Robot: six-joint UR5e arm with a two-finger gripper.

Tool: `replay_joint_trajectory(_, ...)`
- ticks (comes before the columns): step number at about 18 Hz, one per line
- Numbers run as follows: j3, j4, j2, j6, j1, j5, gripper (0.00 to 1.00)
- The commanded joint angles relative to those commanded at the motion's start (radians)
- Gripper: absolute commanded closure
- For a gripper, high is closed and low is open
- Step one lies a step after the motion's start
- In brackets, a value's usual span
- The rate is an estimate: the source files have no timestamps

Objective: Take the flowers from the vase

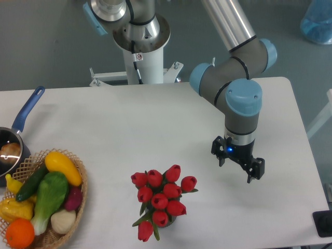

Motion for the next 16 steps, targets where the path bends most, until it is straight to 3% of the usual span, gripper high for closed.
replay_joint_trajectory(4,-0.005,0.006,-0.026,-0.009,-0.008,-0.006,0.00)
replay_joint_trajectory(8,-0.009,0.006,-0.011,-0.032,-0.006,-0.165,0.00)
replay_joint_trajectory(12,-0.025,0.005,0.040,-0.093,-0.009,-0.234,0.00)
replay_joint_trajectory(16,-0.060,-0.001,0.083,-0.107,0.005,-0.379,0.00)
